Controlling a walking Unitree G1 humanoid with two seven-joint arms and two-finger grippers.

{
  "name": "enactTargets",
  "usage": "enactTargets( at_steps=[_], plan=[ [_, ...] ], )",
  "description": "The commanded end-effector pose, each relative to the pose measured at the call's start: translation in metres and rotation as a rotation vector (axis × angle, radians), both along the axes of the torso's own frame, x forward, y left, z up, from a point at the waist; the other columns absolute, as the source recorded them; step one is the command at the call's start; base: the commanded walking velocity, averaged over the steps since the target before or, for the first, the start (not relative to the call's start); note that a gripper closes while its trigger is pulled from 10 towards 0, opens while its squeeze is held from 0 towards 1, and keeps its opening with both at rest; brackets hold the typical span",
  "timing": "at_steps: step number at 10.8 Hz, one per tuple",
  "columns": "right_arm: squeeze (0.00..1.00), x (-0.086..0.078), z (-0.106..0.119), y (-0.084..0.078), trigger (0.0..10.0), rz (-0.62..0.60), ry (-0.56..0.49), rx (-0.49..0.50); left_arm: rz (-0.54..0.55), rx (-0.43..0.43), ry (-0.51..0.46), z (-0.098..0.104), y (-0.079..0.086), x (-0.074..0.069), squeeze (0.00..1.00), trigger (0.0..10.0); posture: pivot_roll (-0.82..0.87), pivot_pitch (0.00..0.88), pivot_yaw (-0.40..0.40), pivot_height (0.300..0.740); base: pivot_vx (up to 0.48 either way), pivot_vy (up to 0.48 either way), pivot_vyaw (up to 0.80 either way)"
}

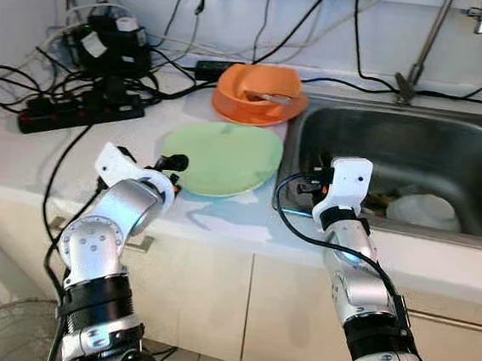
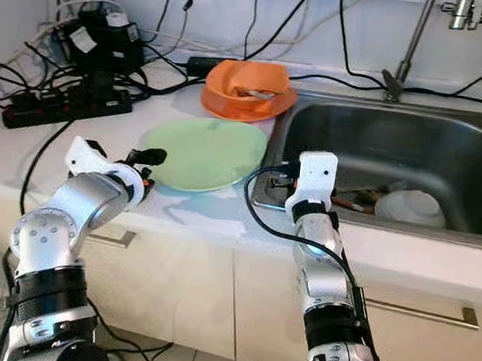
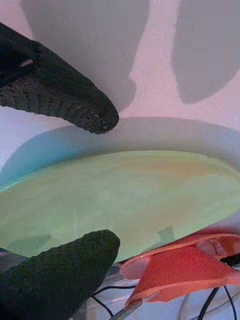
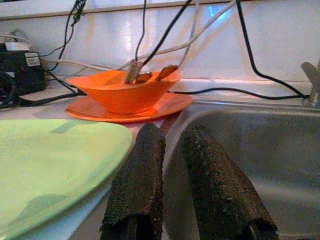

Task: Kitchen organization

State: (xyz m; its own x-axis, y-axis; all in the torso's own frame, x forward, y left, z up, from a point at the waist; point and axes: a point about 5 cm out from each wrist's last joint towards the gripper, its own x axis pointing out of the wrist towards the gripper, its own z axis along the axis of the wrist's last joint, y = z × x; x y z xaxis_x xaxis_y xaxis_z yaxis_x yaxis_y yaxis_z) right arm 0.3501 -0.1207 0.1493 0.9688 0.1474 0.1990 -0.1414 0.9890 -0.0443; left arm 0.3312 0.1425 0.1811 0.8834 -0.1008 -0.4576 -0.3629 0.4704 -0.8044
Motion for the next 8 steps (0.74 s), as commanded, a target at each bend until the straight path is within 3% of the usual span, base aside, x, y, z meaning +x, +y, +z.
enactTargets(
  at_steps=[1,5,6,8],
  plan=[
    [0.0,-0.001,0.003,0.002,10.0,0.013,-0.009,0.003,-0.125,-0.082,0.069,0.0,-0.047,0.005,0.0,10.0,0.03,0.0,0.1,0.74,0.0,0.0,0.0],
    [0.0,-0.003,0.003,0.002,10.0,0.01,-0.012,0.004,-0.184,-0.023,0.071,-0.007,-0.053,0.013,0.0,10.0,0.02,0.0,0.11,0.74,0.0,0.0,0.0],
    [0.0,-0.003,0.002,0.003,10.0,0.008,-0.01,0.008,-0.317,0.122,-0.012,-0.009,-0.061,0.019,0.0,10.0,0.02,0.0,0.115,0.74,0.0,0.0,0.0],
    [0.0,-0.004,0.002,0.004,10.0,0.009,-0.009,0.012,-0.319,0.134,0.001,-0.017,-0.063,0.023,0.0,10.0,0.02,0.0,0.117,0.74,0.0,0.0,0.0]
  ],
)
